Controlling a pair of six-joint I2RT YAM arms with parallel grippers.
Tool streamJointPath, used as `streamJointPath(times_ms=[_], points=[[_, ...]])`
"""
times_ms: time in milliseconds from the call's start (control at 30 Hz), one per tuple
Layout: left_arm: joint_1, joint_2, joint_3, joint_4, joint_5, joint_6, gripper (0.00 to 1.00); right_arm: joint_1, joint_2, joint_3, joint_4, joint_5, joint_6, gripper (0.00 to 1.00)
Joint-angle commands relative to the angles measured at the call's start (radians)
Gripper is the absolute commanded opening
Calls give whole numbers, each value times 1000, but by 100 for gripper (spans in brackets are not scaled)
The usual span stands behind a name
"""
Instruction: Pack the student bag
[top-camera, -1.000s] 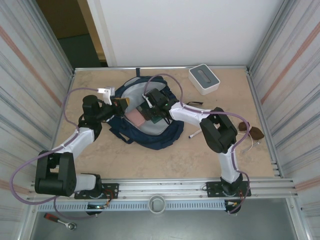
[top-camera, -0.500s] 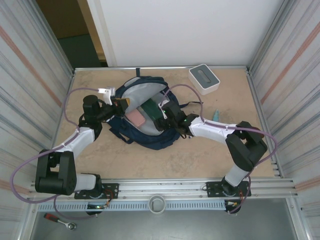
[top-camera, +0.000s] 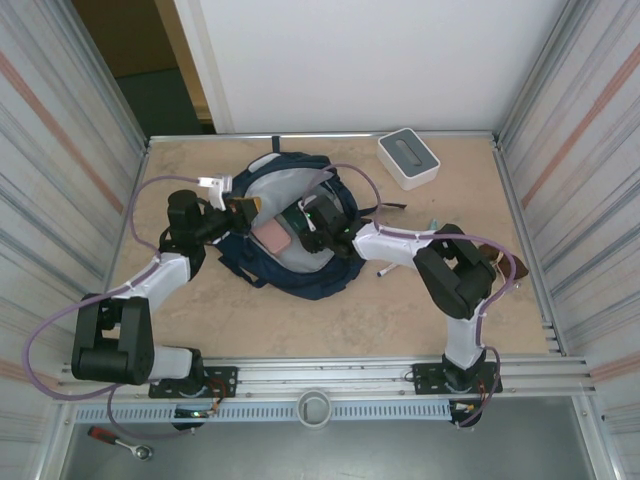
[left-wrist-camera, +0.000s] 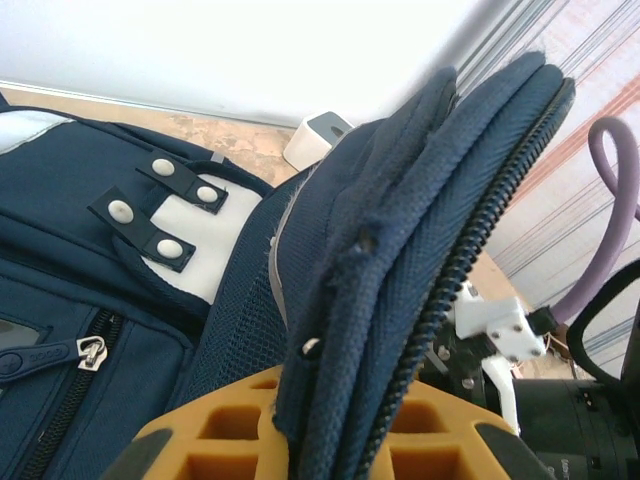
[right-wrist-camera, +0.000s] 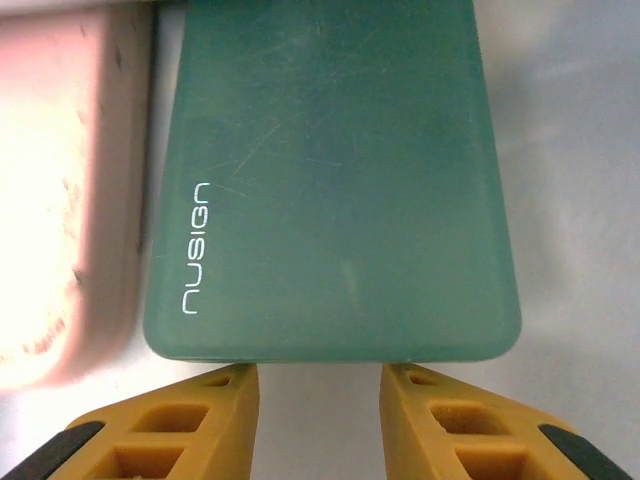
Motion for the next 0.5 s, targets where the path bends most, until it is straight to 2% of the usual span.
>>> streamJointPath(times_ms=[0, 200, 333, 400, 467], points=[[2, -5, 21, 8, 26, -22, 0, 7, -27, 11, 49, 19, -20, 37], [-8, -5, 23, 1, 6, -8, 0, 11, -257, -243, 52, 98, 32, 45], [-44, 13, 49, -38, 3, 35, 0, -38, -402, -357, -8, 138, 142, 60], [-55, 18, 57, -53, 4, 48, 0, -97, -425, -389, -32, 117, 258, 71], [-60, 18, 56, -53, 4, 49, 0, -160, -408, -411, -16, 26, 356, 75]])
